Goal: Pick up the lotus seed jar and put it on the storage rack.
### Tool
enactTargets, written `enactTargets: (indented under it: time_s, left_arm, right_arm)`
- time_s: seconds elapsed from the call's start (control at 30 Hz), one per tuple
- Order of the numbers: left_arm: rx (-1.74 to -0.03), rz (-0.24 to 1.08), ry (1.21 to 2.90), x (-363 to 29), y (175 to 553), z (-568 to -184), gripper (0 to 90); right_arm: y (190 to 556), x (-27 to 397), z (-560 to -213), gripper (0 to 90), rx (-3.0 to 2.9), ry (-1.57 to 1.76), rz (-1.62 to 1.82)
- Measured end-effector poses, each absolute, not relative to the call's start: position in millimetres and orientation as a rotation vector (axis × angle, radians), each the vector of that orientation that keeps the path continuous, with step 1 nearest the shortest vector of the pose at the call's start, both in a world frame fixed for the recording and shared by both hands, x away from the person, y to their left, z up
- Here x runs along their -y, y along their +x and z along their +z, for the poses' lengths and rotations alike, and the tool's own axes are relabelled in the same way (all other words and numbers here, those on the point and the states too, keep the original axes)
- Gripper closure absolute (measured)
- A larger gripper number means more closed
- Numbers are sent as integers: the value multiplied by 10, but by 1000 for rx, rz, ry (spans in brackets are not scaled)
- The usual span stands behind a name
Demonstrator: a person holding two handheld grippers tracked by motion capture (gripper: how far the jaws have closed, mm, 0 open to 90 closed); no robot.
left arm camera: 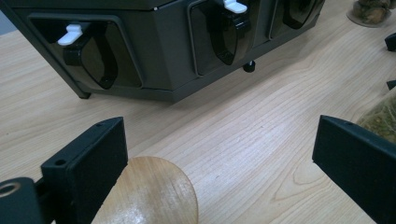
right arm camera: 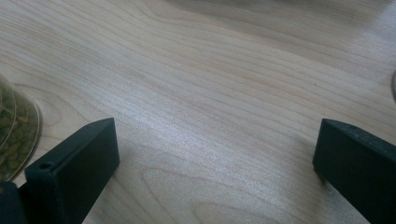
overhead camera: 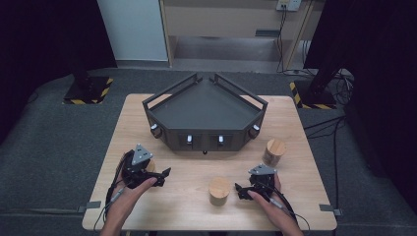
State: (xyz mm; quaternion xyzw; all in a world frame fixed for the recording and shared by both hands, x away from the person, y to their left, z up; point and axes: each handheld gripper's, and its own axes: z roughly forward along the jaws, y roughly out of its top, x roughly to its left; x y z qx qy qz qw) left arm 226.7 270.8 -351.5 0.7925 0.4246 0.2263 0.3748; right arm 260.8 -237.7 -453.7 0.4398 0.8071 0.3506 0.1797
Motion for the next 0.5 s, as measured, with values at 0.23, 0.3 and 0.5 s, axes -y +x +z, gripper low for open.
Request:
enactTargets:
  time_s: [0.23, 0.3, 0.5]
  left_arm:
    - [-1096, 583, 2021, -2766, 2275, -3521, 23]
    - [-1101, 585, 2017, -2786, 2278, -3526, 23]
    - [-1115, 591, 2009, -2830, 2290, -3550, 23]
  right_arm:
    - [2607, 2376, -4537, 4, -2280, 1244, 991]
    - [2607, 2376, -4537, 4, -2281, 1243, 991]
    - [2606, 2377, -4537, 5, -2281, 1243, 991]
